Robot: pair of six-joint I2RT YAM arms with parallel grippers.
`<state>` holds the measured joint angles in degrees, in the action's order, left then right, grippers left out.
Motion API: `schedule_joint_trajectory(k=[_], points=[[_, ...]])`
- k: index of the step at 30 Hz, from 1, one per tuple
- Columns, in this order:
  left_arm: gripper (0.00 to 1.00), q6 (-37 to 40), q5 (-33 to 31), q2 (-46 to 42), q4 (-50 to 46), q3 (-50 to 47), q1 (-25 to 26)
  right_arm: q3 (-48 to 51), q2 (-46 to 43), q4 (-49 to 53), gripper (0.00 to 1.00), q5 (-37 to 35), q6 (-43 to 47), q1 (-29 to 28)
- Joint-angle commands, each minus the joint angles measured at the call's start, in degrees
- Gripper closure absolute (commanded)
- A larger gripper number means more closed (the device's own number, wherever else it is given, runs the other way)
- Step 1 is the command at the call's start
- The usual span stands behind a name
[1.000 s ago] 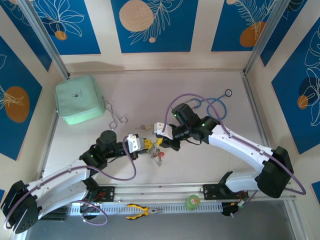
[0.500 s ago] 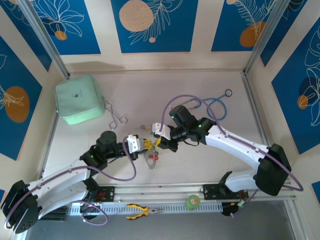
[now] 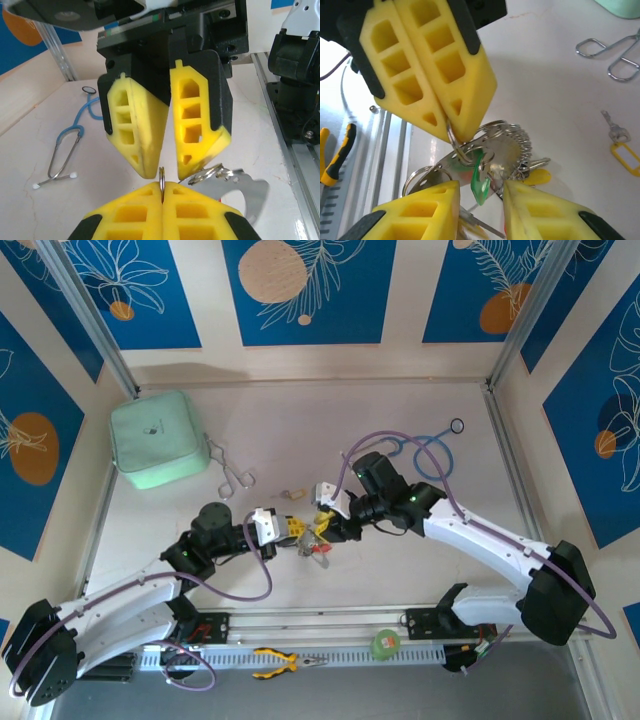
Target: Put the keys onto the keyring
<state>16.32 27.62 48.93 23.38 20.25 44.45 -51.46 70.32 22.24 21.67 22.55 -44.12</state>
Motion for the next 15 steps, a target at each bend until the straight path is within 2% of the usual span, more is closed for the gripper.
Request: schedule_joint_trajectory(k=[1,8,15], points=[[1.00,-1.60,1.76,-0.16,5.25,-0.37,0.18,1.84,0.70,-2.48,0.70,4.80,-1.27,-0.51],[1.00,-2.86,2.01,0.07,7.63,-1.05,0.11,3.04,2.53,-6.58,0.66,4.53,-2.48,-0.93],[1.00,-3.58,1.82,0.20,9.03,-1.60,0.12,4.26,3.14,-10.48,0.67,4.08,-3.91,-1.01]])
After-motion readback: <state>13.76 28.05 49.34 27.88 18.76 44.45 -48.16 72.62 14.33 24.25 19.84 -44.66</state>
